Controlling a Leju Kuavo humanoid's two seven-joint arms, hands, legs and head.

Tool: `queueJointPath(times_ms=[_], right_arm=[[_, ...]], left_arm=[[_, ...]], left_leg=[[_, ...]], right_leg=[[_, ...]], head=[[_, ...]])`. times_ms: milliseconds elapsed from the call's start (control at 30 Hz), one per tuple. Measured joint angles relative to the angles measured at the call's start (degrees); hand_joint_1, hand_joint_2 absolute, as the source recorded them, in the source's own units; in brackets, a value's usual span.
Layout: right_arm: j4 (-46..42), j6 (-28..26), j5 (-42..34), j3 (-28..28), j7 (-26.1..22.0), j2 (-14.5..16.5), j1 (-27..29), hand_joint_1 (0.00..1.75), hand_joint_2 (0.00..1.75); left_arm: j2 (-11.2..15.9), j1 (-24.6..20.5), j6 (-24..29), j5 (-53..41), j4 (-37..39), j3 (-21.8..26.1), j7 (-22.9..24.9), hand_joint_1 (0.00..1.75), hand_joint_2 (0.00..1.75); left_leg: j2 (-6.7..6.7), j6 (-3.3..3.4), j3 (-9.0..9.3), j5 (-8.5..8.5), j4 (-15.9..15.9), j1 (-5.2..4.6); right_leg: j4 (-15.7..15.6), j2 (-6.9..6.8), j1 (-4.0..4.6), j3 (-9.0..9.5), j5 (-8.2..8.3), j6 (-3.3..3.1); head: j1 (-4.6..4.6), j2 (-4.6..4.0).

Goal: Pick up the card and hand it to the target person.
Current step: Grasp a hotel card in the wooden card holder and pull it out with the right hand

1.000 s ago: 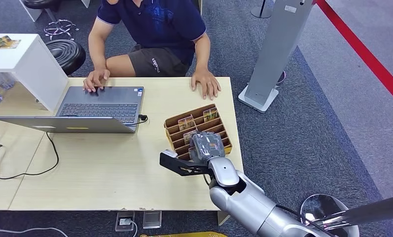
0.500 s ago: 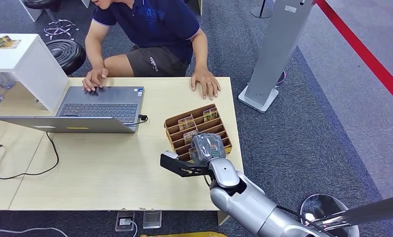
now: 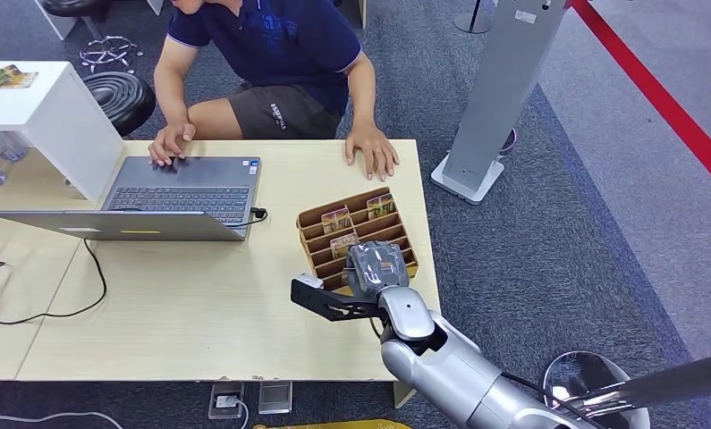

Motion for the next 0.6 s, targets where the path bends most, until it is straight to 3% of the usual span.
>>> queueJointPath(times_ms=[600], right_arm=[[-1.6,-0.2,-0.9,0.0,-3.0,-0.4,-0.2,1.64,1.75]], left_arm=[[0.0,0.0,0.3,1.6,0.0,1.2,-0.6,0.0,0.0]], left_leg=[[0.0,0.0,-0.01,0.0,0.0,0.0]], right_leg=[[0.0,0.0,0.0,0.0,0.0,0.0]], head=[[0.02,0.0]])
